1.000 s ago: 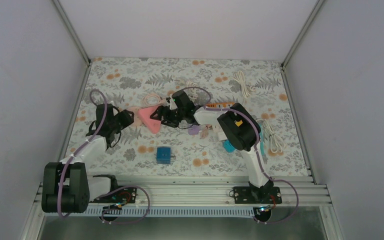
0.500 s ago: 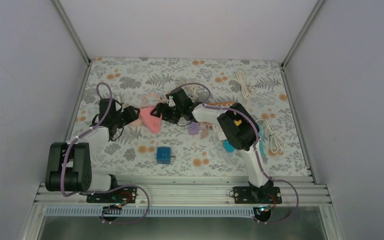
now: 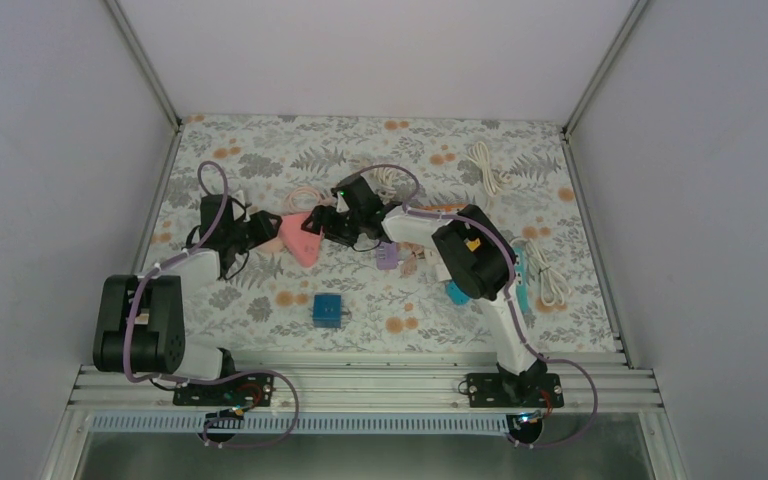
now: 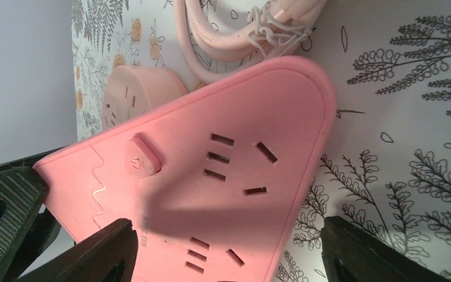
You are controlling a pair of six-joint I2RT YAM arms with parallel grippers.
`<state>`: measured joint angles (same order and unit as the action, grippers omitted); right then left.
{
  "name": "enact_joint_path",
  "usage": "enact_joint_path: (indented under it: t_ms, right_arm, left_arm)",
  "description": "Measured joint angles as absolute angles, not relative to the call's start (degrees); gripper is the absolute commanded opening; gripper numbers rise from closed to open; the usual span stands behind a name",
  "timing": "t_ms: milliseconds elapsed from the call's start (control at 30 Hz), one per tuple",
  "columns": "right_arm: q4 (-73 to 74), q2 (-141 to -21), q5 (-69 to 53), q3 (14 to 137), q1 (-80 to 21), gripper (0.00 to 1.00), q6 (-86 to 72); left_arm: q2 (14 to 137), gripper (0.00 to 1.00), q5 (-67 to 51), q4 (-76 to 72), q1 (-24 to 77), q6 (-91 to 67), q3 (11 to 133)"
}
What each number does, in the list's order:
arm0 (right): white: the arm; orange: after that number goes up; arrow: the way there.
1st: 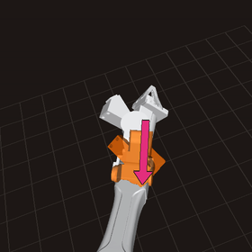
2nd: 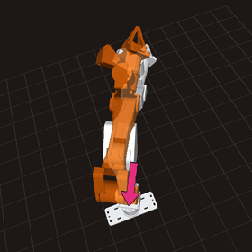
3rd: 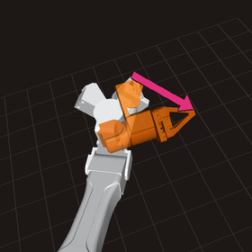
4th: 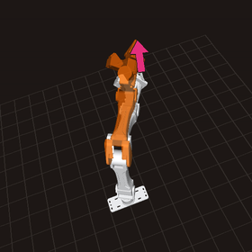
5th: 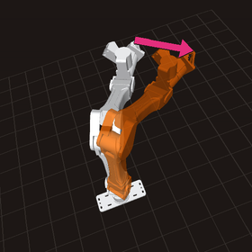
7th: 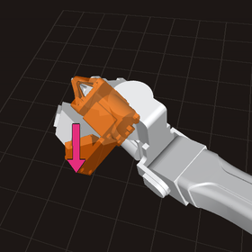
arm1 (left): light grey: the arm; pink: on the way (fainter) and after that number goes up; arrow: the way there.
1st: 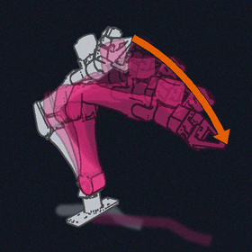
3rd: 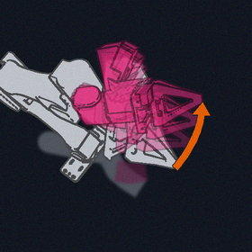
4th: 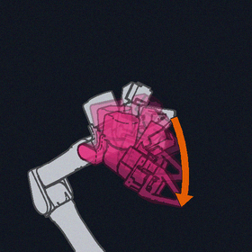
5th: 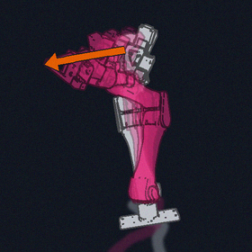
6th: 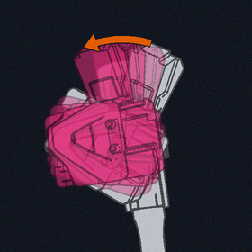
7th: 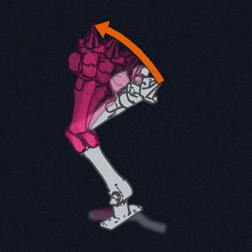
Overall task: Insert the plug
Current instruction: Pick up the plug from the center of the board.
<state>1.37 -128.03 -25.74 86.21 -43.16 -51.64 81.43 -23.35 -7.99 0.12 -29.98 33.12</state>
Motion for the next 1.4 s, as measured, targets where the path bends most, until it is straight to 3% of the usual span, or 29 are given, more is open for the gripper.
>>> enact_joint_path:
  t_ms: [467,800,1400]
  right_arm:
    - [1.41,-128.68,-25.19,87.37,-43.48,0.80,-51.07]
    - [-5.54,-128.66,-26.06,84.27,-43.79,0.54,-54.24]
    - [-3.53,-126.21,-23.49,83.11,-43.81,0.53,-54.59]
  left_arm:
    - [81.65,0.37,-23.22,-8.40,0.12,-30.22,33.04]
    - [82.85,0.29,-23.49,-11.79,-0.43,-31.03,32.60]
    - [82.78,0.29,-25.61,-14.81,-0.64,-31.11,30.70]
